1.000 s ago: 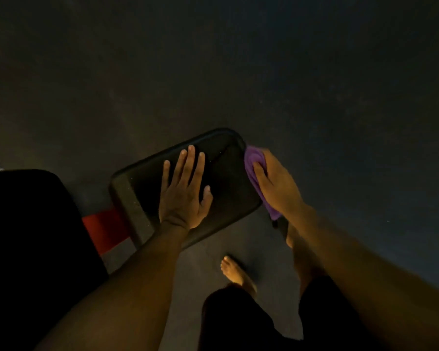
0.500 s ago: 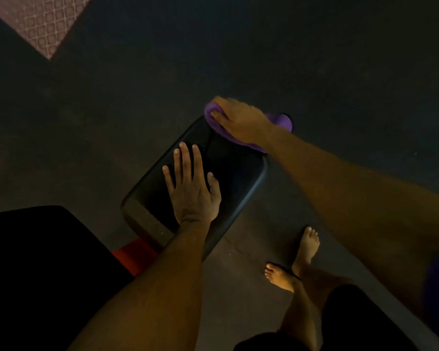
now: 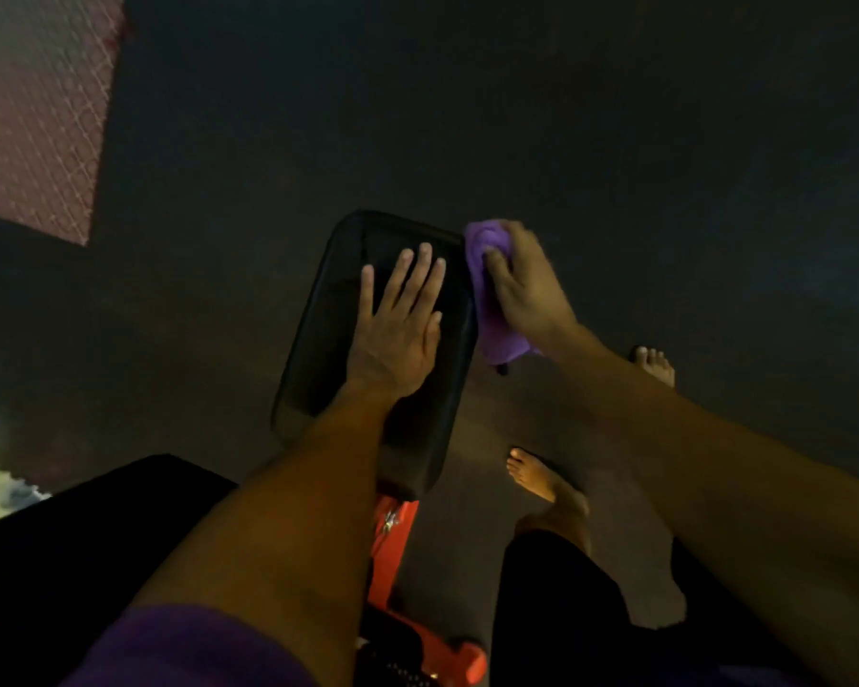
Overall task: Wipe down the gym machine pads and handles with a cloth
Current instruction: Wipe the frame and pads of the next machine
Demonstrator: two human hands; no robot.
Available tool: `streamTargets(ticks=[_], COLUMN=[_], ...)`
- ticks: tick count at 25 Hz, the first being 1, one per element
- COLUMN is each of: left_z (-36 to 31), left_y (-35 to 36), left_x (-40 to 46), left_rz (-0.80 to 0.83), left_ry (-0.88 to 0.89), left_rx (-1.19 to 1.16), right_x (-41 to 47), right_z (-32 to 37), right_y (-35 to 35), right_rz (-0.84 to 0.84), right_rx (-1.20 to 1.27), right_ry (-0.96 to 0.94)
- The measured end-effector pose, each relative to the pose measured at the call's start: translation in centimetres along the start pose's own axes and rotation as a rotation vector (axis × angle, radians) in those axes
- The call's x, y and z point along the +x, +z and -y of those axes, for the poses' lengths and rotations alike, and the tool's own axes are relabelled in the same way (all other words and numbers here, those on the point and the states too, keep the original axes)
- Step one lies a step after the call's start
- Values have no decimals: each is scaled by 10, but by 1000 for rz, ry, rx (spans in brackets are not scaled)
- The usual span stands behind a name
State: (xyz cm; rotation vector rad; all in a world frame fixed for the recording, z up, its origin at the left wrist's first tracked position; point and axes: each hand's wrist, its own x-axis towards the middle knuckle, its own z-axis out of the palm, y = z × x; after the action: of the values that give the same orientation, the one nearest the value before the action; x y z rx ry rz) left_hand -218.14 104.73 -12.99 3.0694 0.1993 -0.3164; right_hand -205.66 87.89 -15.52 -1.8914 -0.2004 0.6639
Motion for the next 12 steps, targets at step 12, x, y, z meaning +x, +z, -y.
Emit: streamTargets(ticks=[12], left_z=[11], left_y=[3], left_x=[8], left_rz=[15], left_ry=[163], left_rx=[72], right_x=[-208], right_z=[-18], right_y=[152], right_rz=[-274], right_rx=[232], right_ry=[319])
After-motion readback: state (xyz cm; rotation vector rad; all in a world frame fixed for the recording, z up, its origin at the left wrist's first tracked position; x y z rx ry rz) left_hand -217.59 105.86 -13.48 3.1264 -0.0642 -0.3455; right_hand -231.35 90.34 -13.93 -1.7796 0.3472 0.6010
